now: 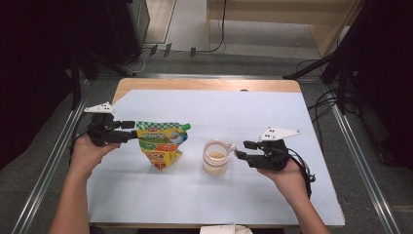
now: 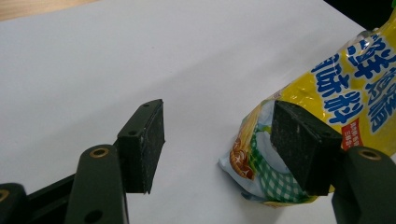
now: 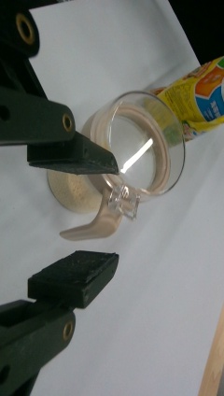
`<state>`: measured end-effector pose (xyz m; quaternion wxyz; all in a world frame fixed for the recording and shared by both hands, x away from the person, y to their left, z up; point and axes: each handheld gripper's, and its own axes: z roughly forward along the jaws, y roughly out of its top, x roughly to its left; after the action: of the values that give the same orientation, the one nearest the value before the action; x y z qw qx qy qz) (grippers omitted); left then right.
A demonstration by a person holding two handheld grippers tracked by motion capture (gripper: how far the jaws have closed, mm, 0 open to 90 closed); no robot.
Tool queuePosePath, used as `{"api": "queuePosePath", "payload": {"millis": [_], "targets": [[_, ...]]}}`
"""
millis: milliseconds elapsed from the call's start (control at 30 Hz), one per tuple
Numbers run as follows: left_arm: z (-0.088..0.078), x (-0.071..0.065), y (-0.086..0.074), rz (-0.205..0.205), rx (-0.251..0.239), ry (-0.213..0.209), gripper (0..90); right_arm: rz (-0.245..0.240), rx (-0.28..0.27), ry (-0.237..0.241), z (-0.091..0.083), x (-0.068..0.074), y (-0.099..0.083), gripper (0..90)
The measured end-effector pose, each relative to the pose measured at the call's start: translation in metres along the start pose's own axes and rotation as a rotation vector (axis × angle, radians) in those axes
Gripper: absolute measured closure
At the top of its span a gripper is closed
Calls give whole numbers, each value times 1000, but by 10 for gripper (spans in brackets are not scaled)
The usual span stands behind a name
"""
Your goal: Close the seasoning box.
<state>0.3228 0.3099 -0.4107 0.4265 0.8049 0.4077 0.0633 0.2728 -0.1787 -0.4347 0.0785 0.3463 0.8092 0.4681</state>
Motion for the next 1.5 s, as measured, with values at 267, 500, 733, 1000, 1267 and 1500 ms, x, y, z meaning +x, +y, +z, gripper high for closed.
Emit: {"api": "queuePosePath", "payload": {"millis": [267, 500, 733, 1000, 1267, 1500], "targets": [[-1, 1, 0, -2, 0, 5, 358, 22, -26, -38, -8, -17, -9, 399], [1, 1, 0, -6, 8, 7, 355, 18, -39, -92, -10, -32, -18, 339], [1, 1, 0, -11, 7, 6, 354, 38, -47, -130, -7, -53, -27, 303], [3, 1, -1, 2, 15, 19, 348, 94, -18, -216, -4, -67, -37, 301], [6, 1, -2, 8, 25, 3, 328, 105, -8, -222, -2, -68, -40, 301], [9, 1, -3, 14, 36, 10, 349, 101, -2, -226, 0, -68, -40, 299]]}}
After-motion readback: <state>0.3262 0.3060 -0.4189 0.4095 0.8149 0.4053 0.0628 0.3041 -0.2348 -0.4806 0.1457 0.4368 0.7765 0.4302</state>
